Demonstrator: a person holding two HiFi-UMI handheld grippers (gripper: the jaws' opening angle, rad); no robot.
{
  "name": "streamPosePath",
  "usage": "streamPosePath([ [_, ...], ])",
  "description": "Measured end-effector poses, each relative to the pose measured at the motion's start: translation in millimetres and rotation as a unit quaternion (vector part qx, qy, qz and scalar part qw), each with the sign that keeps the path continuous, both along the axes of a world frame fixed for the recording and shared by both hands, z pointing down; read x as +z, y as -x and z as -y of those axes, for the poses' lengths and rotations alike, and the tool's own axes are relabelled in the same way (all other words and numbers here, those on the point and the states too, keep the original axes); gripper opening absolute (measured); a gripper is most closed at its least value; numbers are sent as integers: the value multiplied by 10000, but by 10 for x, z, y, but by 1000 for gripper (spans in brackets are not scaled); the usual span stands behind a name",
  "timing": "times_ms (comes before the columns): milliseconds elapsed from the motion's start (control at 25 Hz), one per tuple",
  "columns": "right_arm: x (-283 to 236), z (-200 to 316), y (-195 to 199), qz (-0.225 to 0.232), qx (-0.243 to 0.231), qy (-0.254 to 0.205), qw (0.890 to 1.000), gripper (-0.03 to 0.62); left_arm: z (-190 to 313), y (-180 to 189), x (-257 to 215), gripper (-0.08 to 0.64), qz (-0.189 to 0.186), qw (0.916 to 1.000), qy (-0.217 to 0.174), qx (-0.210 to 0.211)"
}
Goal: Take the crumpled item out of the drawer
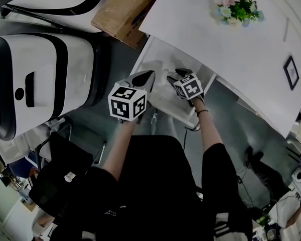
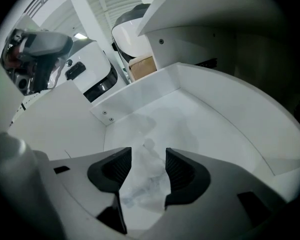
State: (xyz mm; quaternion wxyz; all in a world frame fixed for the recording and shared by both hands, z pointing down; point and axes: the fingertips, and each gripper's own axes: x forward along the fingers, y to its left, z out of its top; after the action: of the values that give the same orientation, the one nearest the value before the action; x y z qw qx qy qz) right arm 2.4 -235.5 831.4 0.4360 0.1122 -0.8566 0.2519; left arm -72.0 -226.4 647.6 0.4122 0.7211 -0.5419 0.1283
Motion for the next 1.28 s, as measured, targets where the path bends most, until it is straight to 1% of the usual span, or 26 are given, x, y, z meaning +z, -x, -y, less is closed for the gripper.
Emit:
streamPosePath([
  [160,61,31,-2,-107,-58,-85,9999,167,-9,-2,-3,-3,-8,10000,-5,-27],
  [280,89,25,8,-192,-176,-95,9996,158,-5,7,-3,-3,-5,10000,-1,-42],
  [480,95,-78,-1,-432,-451,36,9980,138,-3,31,-7,-3,11,10000,-2,-91],
  [640,137,-140,-20,-543,-737,45,9958,90,1,42,2,-2,35,9999,0,-126],
  [680,135,-137,-4,-526,-794,7,9955,59,3,47,3,-3,39,9999,-2,-137],
  [720,119,-122,25,-480,-832,-46,9954,48,5,52,4,-2,43,9999,-5,-148],
  [800,77,-80,82,-366,-819,-119,9959,38,5,61,7,-3,44,9999,-9,-167],
  [1000,63,-99,55,-289,-593,137,9977,23,-15,72,2,-3,33,9998,17,-177],
  [1120,-2,-58,27,-288,-486,100,9984,18,-20,83,-23,-3,34,9998,4,-170],
  [1280,-169,-2,-3,-160,-276,76,9995,17,-11,61,-100,-3,14,9999,-105,-100],
])
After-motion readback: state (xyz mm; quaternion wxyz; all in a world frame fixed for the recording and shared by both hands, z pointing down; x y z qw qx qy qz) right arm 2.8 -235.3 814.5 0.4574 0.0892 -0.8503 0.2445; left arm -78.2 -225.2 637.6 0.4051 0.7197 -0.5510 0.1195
